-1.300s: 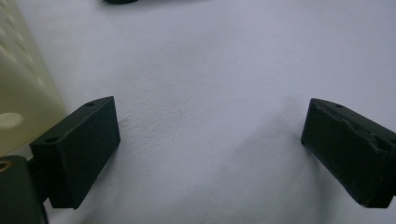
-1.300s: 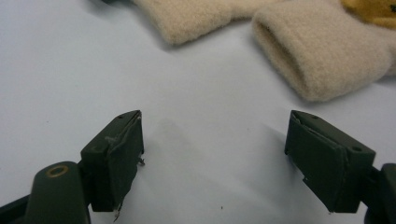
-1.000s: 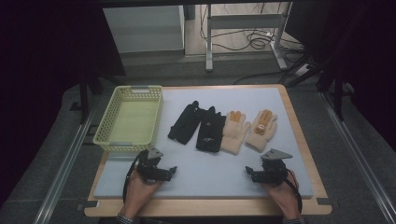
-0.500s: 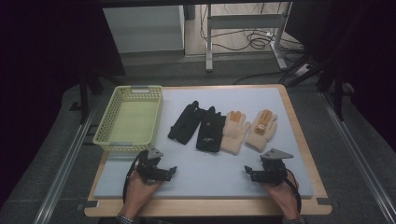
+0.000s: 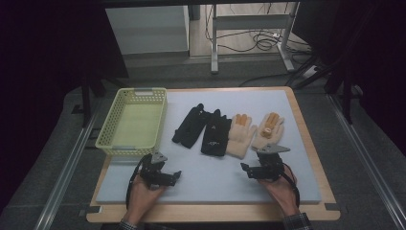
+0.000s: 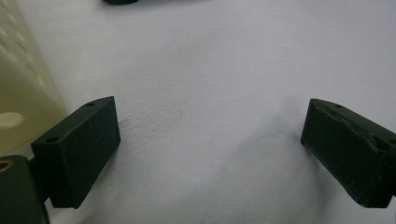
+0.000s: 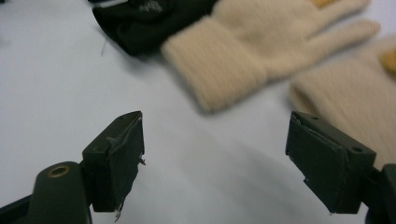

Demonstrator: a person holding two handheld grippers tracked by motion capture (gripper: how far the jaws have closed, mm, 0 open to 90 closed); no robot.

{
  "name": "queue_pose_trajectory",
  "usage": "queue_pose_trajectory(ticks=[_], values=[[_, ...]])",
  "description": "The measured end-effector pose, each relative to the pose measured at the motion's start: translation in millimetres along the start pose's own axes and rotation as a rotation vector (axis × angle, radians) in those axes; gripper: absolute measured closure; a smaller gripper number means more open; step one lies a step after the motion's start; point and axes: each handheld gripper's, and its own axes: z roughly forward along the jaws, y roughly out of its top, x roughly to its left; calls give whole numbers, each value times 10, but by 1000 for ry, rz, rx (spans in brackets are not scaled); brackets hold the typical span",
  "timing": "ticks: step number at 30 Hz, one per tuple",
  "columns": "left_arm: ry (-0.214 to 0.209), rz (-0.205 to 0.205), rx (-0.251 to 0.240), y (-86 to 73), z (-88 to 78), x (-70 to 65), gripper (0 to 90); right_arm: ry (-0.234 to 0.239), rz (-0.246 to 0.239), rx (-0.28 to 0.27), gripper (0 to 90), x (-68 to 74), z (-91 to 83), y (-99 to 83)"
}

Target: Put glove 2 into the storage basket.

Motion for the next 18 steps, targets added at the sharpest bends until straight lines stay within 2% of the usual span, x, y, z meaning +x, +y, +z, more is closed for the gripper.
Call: queue_pose_trajectory(ticks=[6, 11, 15, 18], values=[[0, 0, 0, 0, 0, 1, 50, 8, -23, -19, 195, 96, 157, 277], [-1, 0, 0, -1, -1, 1, 51, 52, -41, -14, 225, 155, 348, 513], [-1, 0, 0, -1, -1, 2, 51, 64, -76, -16, 277, 217, 530, 697], [-1, -1, 0, -1, -1, 2, 51, 78, -85, -14, 330, 264, 668, 821]])
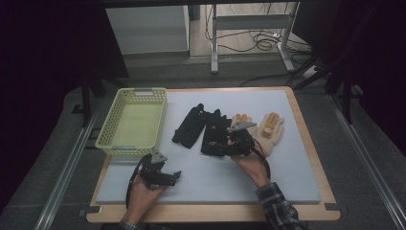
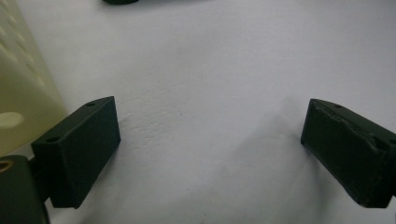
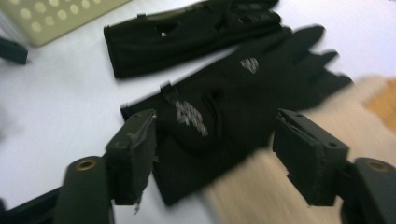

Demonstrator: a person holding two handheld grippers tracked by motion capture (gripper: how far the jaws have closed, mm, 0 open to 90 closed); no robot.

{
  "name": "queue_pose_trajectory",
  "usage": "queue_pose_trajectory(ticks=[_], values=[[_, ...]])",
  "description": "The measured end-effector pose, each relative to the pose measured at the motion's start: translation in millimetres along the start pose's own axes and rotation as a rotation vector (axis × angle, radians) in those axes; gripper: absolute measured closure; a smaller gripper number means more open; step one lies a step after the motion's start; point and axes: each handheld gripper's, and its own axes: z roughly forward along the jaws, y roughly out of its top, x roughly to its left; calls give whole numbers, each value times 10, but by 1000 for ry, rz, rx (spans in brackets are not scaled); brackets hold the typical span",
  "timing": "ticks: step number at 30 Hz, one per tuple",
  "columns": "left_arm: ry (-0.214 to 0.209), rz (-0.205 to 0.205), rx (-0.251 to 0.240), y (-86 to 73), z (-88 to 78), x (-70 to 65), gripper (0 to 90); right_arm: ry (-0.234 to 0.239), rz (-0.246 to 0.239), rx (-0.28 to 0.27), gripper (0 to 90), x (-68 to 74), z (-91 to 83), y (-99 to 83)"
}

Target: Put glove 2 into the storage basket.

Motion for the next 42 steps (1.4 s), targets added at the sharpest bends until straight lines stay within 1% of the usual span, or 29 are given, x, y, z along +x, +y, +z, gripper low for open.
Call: queue_pose_trajectory(ticks=[3, 7, 9, 10, 11, 13, 15, 19, 22, 23, 27, 28, 29, 30, 31, 32, 33, 34, 35, 38, 39, 40, 41, 42], values=[[0, 0, 0, 0, 0, 0, 51, 14, -4, 1, 379, 36, 135, 117], [1, 1, 1, 0, 0, 1, 51, 20, -10, 15, 434, 78, 324, 261], [0, 1, 1, 0, 0, 1, 50, 25, -11, 22, 444, 92, 418, 329], [0, 1, 1, 0, 0, 1, 51, 25, -11, 22, 444, 92, 418, 329], [0, 1, 1, 0, 0, 1, 51, 27, -15, 29, 445, 101, 503, 384], [0, 1, 1, 0, 1, 2, 51, 29, -15, 34, 444, 104, 571, 429], [0, 0, 1, 0, 1, 1, 51, 29, -15, 34, 424, 108, 674, 496], [-1, 0, 0, 0, 2, 2, 50, 30, -1, 45, 326, 121, 862, 616], [-2, -1, 0, 0, 1, 1, 50, 13, -6, 60, 255, 138, 1003, 676], [-2, -1, 0, 0, 2, 1, 50, -3, -13, 71, 229, 142, 1079, 698], [-2, 0, 0, 0, 2, 2, 50, -30, -21, 103, 201, 142, 1250, 724], [-2, -1, 0, 0, 2, 1, 50, -41, -30, 114, 201, 141, 1285, 724], [-2, -1, 0, 0, 2, 1, 50, -57, -52, 146, 201, 141, 1358, 718], [-1, 0, 0, 0, 2, 1, 50, -57, -49, 157, 204, 142, 1391, 713], [-1, -4, -3, -1, 4, -1, 50, -46, -33, 157, 251, 132, 1403, 713], [-1, -3, -3, -1, 4, -1, 51, -23, -13, 165, 316, 121, 1400, 715], [-1, 0, 0, 0, 2, 1, 50, -7, -3, 164, 376, 120, 1392, 711], [-1, 0, 0, 0, 2, 0, 50, -11, -13, 163, 430, 131, 1384, 705], [-1, 0, 0, 0, 2, 0, 50, -9, -14, 165, 518, 143, 1370, 705], [-1, 0, 0, 0, 2, 0, 50, -12, -6, 174, 693, 162, 1350, 716], [-1, -2, -2, -1, 4, -2, 50, -9, -1, 170, 736, 160, 1341, 710], [-1, -2, -2, -1, 4, -2, 51, -9, -1, 170, 736, 160, 1341, 710], [-1, -2, -2, 0, 4, -1, 51, -2, 6, 162, 767, 141, 1320, 698], [-2, -3, -2, -1, 4, -1, 51, 6, 10, 165, 772, 129, 1307, 698]])
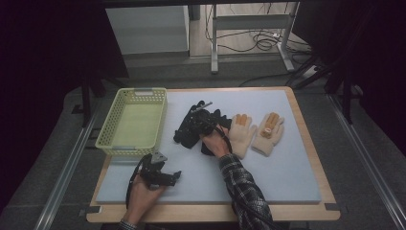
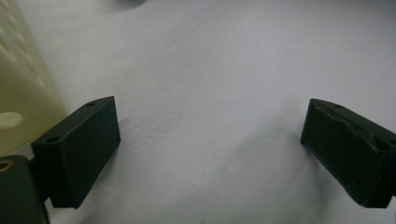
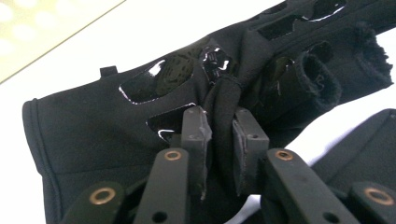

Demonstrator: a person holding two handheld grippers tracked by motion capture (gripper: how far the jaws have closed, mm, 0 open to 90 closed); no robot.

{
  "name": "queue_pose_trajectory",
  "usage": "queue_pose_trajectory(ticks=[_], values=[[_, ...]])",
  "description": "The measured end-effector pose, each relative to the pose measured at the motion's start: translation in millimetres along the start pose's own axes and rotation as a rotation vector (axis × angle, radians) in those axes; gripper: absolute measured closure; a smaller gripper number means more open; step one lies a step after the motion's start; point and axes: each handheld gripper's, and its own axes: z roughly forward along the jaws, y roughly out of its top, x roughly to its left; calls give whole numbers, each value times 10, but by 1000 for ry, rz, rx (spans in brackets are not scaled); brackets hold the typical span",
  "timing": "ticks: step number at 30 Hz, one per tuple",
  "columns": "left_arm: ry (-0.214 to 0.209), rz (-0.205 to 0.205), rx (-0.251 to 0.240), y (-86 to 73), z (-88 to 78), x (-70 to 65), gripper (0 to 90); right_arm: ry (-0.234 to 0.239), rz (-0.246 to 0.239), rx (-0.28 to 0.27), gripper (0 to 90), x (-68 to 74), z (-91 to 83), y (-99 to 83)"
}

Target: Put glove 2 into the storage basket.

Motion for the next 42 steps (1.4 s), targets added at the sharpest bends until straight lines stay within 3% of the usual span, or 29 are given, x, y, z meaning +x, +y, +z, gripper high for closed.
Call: queue_pose_trajectory(ticks=[6, 16, 17, 18, 23, 28, 32, 38, 42], values=[[0, 3, 2, 0, -2, 2, 51, 32, 10, -48, 777, -27, -202, -1], [1, 4, 2, 0, -2, 3, 51, 124, -42, -135, 776, 127, -792, -56], [1, 4, 2, 0, -2, 3, 51, 124, -42, -135, 776, 127, -792, -56], [0, 2, 1, -1, -2, 1, 51, 136, -44, -142, 775, 158, -912, -111], [2, 5, 2, 0, -3, 2, 51, 160, -57, -159, 775, 237, -1182, -332], [1, 2, -1, 0, 0, 0, 51, 169, -77, -158, 774, 329, -1356, -571], [2, -1, -2, 0, 0, -3, 51, 198, -74, -165, 774, 424, -1532, -883], [3, -1, -2, -1, 0, -4, 51, 217, -78, -156, 772, 548, -1645, -1230], [2, 2, 1, -1, -2, -2, 51, 231, -78, -128, 760, 602, -1581, -1437]])
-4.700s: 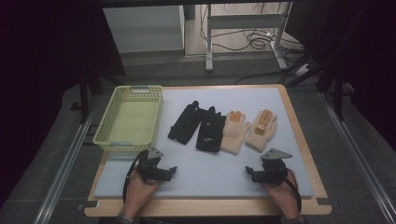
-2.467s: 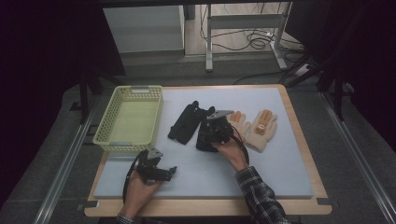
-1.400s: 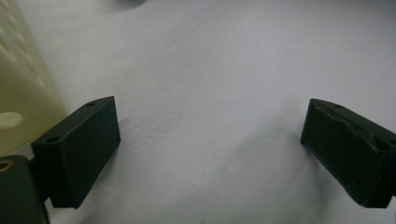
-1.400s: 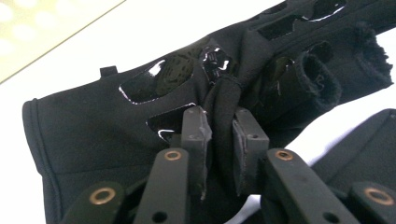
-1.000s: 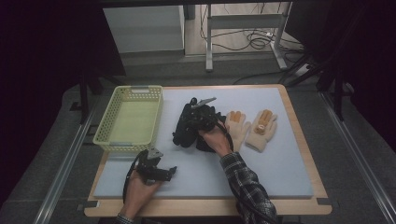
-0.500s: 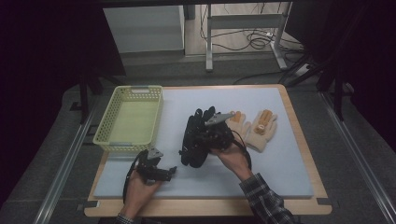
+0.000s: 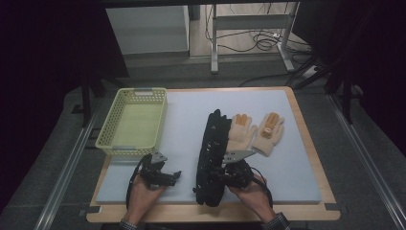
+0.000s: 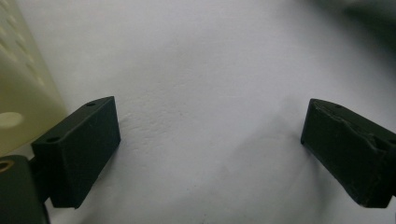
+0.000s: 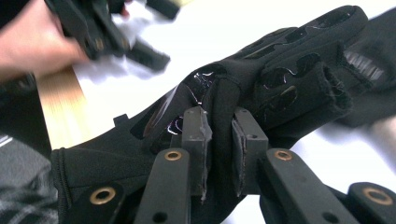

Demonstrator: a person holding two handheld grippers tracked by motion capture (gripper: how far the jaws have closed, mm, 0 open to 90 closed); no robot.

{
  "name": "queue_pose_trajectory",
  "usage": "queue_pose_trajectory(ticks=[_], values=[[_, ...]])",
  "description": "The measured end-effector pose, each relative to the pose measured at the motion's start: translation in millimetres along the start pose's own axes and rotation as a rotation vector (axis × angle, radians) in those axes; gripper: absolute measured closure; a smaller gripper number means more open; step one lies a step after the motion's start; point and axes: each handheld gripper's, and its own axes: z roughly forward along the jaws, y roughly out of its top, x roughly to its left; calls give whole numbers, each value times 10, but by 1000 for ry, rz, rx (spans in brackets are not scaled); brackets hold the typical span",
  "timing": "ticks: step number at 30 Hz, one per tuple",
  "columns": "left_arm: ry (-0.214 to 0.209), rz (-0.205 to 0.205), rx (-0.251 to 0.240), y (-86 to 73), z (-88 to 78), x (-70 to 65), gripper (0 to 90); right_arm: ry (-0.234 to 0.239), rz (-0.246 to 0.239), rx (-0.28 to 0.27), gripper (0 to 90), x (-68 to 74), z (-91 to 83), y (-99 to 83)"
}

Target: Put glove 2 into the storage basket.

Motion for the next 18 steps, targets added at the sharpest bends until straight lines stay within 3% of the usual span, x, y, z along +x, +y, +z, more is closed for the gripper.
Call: queue_pose_trajectory(ticks=[2, 4, 8, 13, 15, 16, 18], values=[[0, 0, 0, 0, 0, 0, 51, -5, -3, 25, 720, -4, 68, -86], [0, 0, 0, 0, 0, 0, 51, -16, -6, 39, 587, -19, 123, -129], [0, 0, 0, 0, 0, 0, 51, -11, 9, -18, 418, -81, 60, -44], [0, -4, -3, 0, 2, -2, 51, -70, 3, -44, 397, -257, 19, 128], [0, 0, 1, 0, -1, 1, 51, -119, -3, -34, 446, -384, 63, 201], [0, 0, 1, 0, -1, 1, 51, -119, -3, -34, 446, -384, 63, 201], [0, 2, 0, 1, 0, 2, 51, -158, 7, -14, 499, -551, 142, 283]])
